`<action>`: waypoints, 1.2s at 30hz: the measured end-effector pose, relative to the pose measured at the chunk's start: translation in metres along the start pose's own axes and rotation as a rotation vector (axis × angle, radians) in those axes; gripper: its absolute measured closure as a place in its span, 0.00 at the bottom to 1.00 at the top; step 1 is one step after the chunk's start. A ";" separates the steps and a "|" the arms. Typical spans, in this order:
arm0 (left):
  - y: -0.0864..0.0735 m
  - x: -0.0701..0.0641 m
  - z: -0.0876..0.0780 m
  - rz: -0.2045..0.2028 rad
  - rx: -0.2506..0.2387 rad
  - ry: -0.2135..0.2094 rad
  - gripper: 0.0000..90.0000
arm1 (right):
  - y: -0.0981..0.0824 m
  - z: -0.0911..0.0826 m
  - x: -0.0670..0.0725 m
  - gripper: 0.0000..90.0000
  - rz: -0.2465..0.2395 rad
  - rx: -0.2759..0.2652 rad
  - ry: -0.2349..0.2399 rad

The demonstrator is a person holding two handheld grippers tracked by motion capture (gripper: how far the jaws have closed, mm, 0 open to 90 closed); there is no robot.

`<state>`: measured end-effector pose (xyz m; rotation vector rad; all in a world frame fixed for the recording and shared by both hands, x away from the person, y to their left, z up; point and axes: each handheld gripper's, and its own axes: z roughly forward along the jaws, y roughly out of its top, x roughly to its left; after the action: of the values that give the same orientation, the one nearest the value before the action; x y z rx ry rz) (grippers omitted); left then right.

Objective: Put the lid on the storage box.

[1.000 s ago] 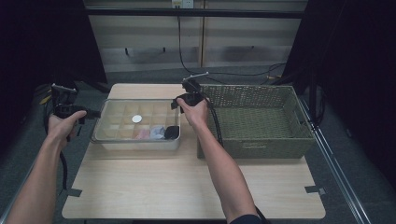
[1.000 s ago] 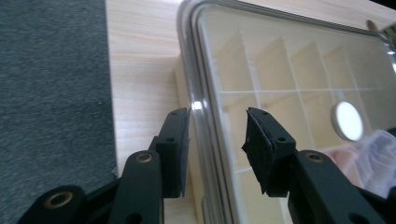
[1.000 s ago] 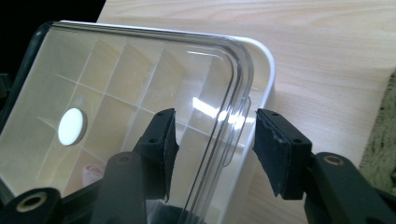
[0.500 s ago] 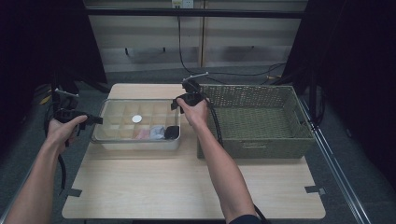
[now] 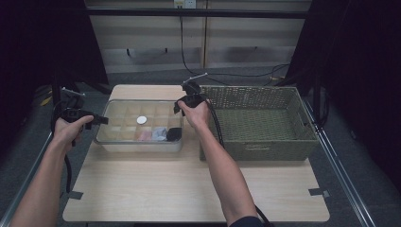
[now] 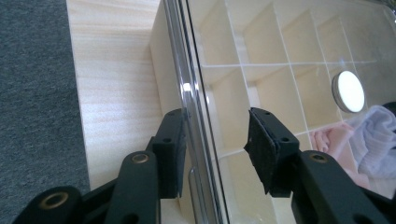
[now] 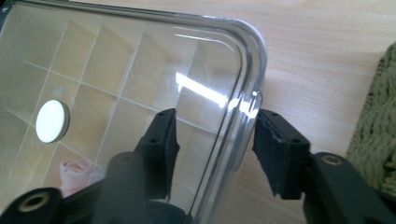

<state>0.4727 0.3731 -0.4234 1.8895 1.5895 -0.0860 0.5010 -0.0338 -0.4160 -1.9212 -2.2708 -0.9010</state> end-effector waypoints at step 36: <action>0.005 -0.002 0.002 0.002 -0.043 0.010 0.67 | 0.013 0.005 -0.006 0.63 0.009 0.012 -0.019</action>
<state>0.4771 0.3706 -0.4218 1.8611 1.5840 -0.0405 0.5155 -0.0359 -0.4168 -1.9421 -2.2710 -0.8690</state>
